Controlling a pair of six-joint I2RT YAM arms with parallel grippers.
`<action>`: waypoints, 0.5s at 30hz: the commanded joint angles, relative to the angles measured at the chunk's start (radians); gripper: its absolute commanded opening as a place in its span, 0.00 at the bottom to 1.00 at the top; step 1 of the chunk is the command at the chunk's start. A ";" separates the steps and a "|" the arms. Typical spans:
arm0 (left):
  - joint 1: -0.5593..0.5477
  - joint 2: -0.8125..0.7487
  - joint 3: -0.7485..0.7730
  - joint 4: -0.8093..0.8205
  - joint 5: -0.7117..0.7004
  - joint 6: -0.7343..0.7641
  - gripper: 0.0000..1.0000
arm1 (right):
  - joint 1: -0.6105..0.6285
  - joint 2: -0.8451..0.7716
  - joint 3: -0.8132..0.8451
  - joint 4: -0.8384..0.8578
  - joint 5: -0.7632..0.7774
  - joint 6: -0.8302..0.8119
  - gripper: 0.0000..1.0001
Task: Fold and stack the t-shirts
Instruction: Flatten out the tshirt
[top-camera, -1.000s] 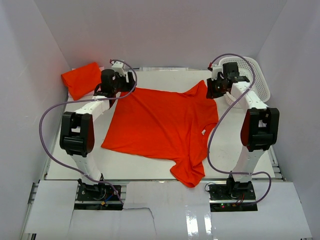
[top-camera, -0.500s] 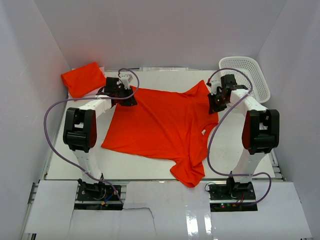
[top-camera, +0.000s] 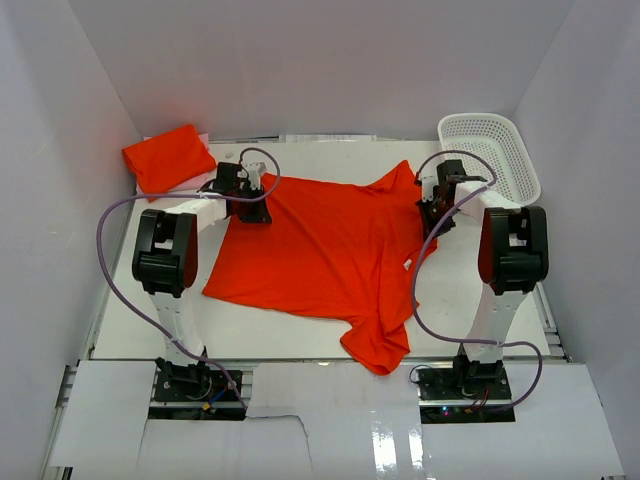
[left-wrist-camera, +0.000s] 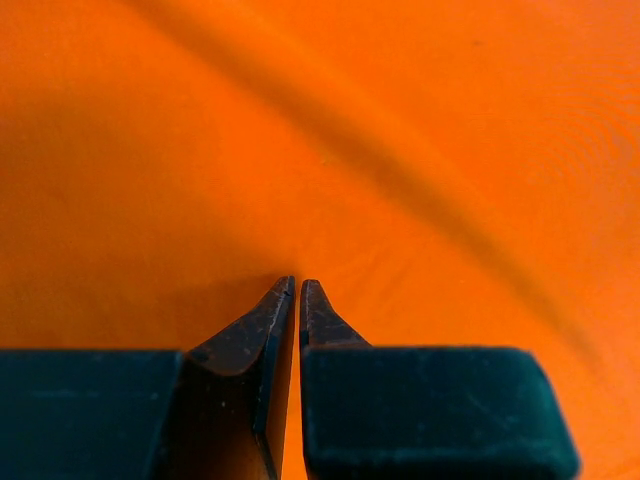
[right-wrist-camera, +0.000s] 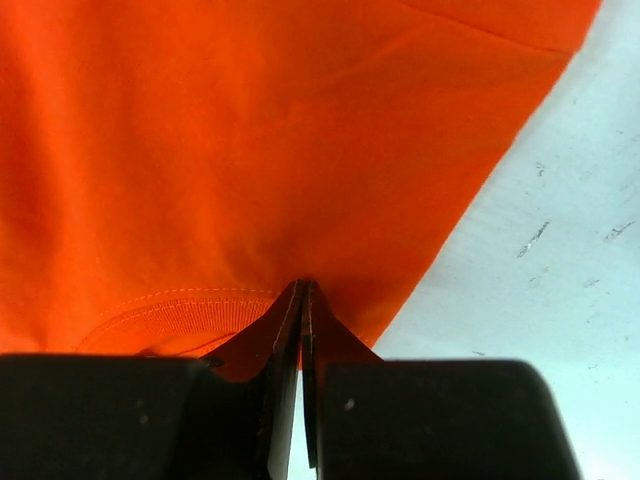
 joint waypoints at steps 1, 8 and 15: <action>0.001 0.001 0.001 -0.010 -0.031 0.010 0.18 | -0.022 0.018 0.006 0.012 0.077 0.010 0.08; 0.000 0.009 -0.007 -0.017 -0.083 0.024 0.16 | -0.115 0.055 0.067 0.003 0.106 -0.010 0.08; 0.000 0.021 -0.011 -0.024 -0.108 0.021 0.14 | -0.137 0.113 0.153 -0.037 0.077 -0.035 0.08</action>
